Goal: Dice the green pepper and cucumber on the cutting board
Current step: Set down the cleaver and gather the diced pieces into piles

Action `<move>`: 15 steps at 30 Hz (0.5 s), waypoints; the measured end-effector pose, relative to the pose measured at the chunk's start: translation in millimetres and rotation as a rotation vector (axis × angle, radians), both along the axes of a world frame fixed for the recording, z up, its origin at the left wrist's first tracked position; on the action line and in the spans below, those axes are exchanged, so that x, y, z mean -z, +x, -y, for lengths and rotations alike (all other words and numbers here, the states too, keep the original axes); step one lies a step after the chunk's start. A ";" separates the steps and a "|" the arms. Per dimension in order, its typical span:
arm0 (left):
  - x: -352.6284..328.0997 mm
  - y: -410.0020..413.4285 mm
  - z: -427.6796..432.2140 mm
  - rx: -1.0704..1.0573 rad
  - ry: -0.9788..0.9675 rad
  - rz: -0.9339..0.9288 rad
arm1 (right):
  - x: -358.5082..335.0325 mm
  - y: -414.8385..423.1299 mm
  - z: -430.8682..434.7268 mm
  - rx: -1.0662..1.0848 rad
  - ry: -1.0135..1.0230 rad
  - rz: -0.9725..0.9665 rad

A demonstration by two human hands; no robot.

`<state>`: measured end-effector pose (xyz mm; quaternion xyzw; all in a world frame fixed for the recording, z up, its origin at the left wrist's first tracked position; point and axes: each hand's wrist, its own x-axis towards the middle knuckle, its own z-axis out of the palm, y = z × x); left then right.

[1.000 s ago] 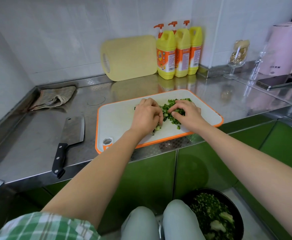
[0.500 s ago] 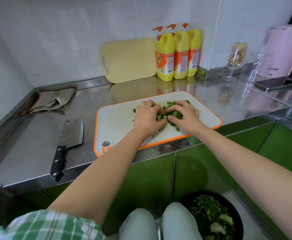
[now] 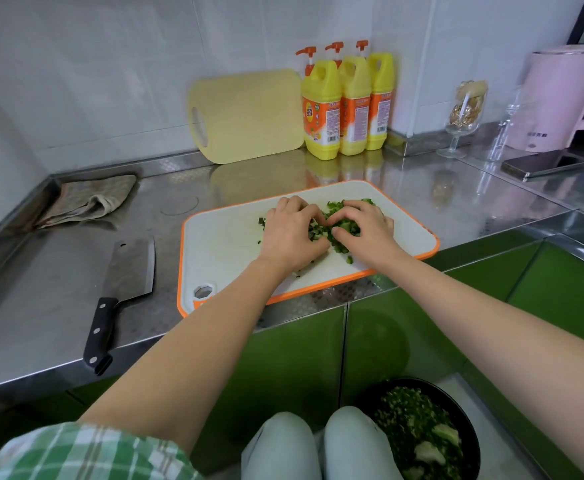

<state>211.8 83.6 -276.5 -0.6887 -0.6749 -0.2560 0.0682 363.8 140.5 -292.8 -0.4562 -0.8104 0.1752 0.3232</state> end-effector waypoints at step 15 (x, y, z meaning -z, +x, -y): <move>-1.1 -14.1 0.4 -0.079 0.016 -0.031 | 1.1 -0.2 1.5 -0.008 0.014 0.068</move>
